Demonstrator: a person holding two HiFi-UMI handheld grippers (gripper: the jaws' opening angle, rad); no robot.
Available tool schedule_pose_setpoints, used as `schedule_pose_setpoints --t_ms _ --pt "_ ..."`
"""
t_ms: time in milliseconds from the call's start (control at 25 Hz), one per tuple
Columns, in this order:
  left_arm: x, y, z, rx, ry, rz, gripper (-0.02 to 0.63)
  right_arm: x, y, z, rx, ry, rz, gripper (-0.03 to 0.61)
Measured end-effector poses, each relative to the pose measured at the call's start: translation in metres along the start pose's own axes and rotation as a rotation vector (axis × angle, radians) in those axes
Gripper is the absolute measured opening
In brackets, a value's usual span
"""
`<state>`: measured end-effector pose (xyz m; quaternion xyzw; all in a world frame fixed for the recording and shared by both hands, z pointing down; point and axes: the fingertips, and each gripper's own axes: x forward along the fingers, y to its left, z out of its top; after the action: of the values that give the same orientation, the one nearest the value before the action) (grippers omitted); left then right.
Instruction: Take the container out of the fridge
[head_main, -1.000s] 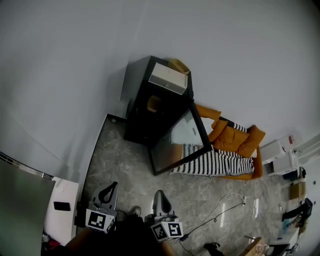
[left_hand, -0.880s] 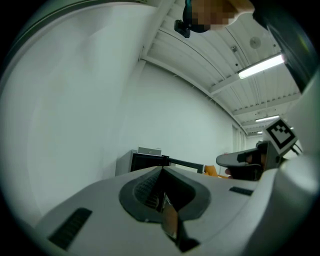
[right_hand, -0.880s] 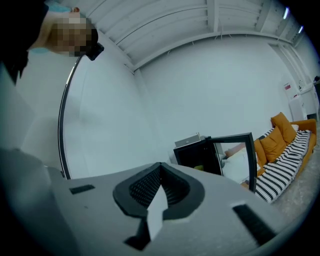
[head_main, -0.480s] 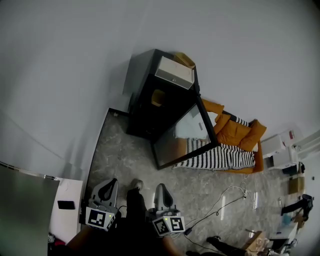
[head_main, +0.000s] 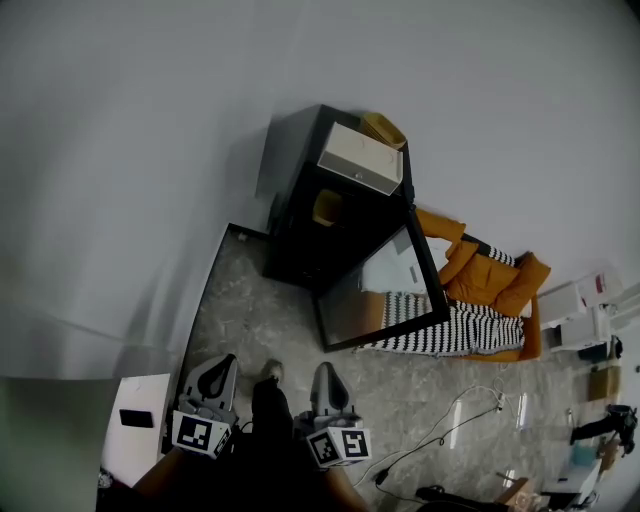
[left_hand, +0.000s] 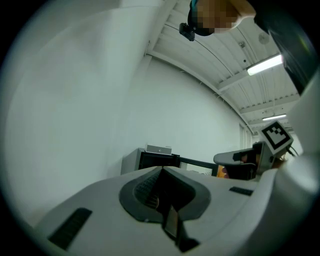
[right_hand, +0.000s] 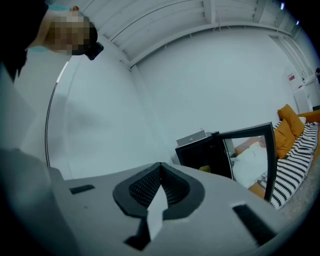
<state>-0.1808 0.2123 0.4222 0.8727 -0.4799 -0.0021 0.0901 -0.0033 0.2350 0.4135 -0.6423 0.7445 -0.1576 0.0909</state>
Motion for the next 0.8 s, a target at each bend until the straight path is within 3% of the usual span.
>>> schedule_pose_setpoints --t_ms 400,600,800 --pt "0.12 -0.015 0.004 0.001 0.028 -0.002 0.003 0.087 -0.08 0.03 0.013 0.012 0.008 0.0" --pt "0.173 -0.019 0.007 -0.02 0.037 0.036 0.003 0.124 -0.118 0.044 0.03 0.023 0.038 0.0" --pt "0.211 -0.021 0.013 0.008 0.031 0.061 0.003 0.155 -0.151 0.052 0.024 0.019 0.045 0.0"
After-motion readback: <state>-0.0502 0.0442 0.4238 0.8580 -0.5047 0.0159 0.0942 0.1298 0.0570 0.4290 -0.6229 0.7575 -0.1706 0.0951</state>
